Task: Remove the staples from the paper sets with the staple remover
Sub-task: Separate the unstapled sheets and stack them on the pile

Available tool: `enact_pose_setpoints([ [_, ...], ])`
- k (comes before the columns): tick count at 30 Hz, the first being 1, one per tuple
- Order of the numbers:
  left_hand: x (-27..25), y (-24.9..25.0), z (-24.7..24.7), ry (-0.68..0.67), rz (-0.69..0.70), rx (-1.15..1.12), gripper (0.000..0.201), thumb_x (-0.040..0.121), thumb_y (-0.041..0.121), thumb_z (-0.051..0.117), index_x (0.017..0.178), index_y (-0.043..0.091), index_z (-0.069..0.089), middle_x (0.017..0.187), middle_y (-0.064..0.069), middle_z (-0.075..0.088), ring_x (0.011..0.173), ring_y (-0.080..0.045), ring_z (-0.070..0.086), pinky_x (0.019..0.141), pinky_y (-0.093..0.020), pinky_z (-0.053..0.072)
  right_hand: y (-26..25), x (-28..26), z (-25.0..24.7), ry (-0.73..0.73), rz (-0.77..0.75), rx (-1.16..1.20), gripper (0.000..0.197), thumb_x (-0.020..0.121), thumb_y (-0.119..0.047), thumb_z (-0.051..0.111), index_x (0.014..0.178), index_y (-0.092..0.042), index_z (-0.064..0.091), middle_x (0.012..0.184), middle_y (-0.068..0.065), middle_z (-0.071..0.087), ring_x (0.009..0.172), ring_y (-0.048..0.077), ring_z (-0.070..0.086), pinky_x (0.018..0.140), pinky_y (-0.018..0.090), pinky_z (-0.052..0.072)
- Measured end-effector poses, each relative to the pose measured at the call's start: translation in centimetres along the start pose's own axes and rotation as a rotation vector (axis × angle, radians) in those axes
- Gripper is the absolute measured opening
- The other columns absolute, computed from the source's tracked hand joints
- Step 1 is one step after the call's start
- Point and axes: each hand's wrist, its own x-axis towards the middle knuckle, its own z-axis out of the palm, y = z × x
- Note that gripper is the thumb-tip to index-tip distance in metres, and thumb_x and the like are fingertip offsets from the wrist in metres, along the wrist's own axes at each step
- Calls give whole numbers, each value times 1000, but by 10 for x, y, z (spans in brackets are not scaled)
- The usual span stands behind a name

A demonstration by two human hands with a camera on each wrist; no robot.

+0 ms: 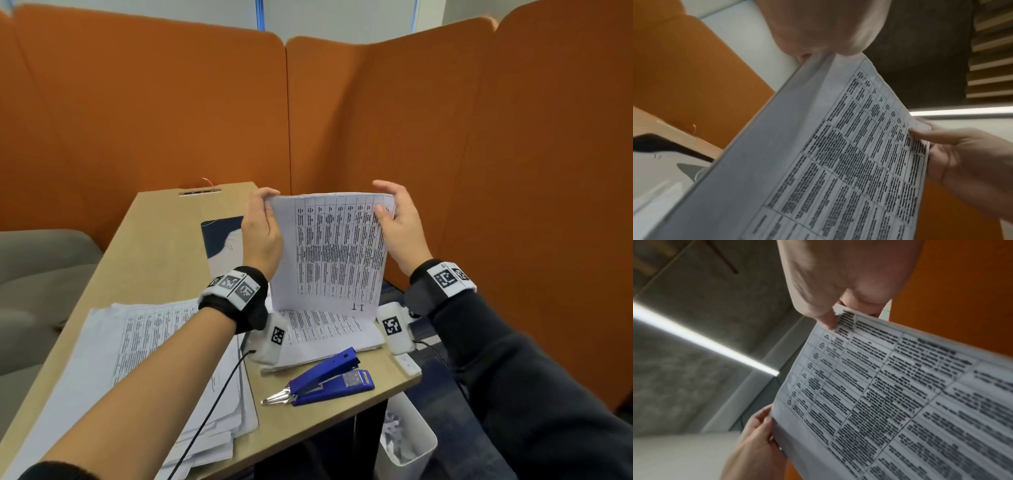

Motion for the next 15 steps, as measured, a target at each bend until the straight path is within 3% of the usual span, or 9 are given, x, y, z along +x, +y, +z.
enact_pose_setpoints([
  [2, 0, 3, 4, 16, -111, -66, 24, 101, 7, 34, 121, 3, 46, 106, -1, 53, 88, 3, 49, 82, -22, 40, 0, -3, 0, -24, 171, 200, 40, 97, -20, 57, 134, -28, 45, 125, 4, 62, 106, 18, 66, 91, 42, 55],
  [4, -1, 5, 9, -9, -294, -143, 29, 102, 10, 32, 129, 8, 40, 117, -7, 55, 102, -15, 54, 93, -31, 40, 0, -5, 3, -119, 273, 215, 36, 94, -24, 62, 129, -18, 53, 123, 2, 65, 110, 15, 64, 101, 42, 49],
  [5, -1, 5, 12, -32, -364, -139, 26, 102, 12, 31, 124, 10, 44, 103, -8, 58, 91, -22, 56, 85, -38, 42, 0, -7, 5, -156, 312, 202, 29, 94, -26, 63, 121, -17, 58, 119, -1, 67, 108, 13, 64, 102, 42, 47],
  [6, -1, 7, 13, -43, -397, -114, 20, 101, 13, 30, 109, 12, 48, 80, -4, 53, 71, -20, 51, 72, -38, 38, -2, -10, 7, -167, 326, 206, 21, 93, -28, 63, 112, -19, 60, 113, -4, 69, 104, 11, 65, 101, 40, 48],
  [8, 2, 13, 13, 5, -349, -103, 21, 101, 12, 30, 84, 14, 41, 63, 3, 33, 54, -10, 31, 61, -35, 27, -8, -10, 10, -104, 328, 259, 8, 93, -27, 63, 97, -26, 56, 102, -9, 67, 94, 4, 63, 91, 30, 52],
  [11, 1, 17, 11, 107, -242, -177, 19, 99, 7, 29, 100, 8, 48, 68, 8, 39, 56, -1, 38, 57, -22, 31, -10, -8, 9, -39, 298, 357, 15, 91, -24, 66, 94, -28, 52, 99, -12, 65, 93, 1, 62, 85, 23, 49],
  [13, -9, 13, 12, 76, -341, -203, 30, 100, 8, 29, 120, 2, 51, 86, 4, 55, 76, 2, 50, 73, -16, 39, -5, -13, 11, -91, 323, 349, 16, 89, -23, 69, 99, -27, 58, 103, -11, 68, 97, 1, 64, 90, 25, 48],
  [14, -14, 6, 12, 44, -406, -214, 33, 100, 8, 28, 124, 1, 50, 99, -1, 60, 90, -7, 55, 85, -22, 42, 0, -18, 13, -124, 340, 340, 17, 88, -22, 70, 102, -26, 60, 103, -11, 69, 97, 0, 64, 91, 26, 46],
  [15, -20, 2, 11, 23, -447, -225, 33, 100, 7, 28, 120, 0, 52, 101, -4, 61, 93, -12, 56, 88, -29, 43, 5, -21, 13, -137, 363, 334, 18, 88, -20, 70, 104, -25, 62, 103, -12, 70, 95, -3, 64, 91, 24, 45],
])
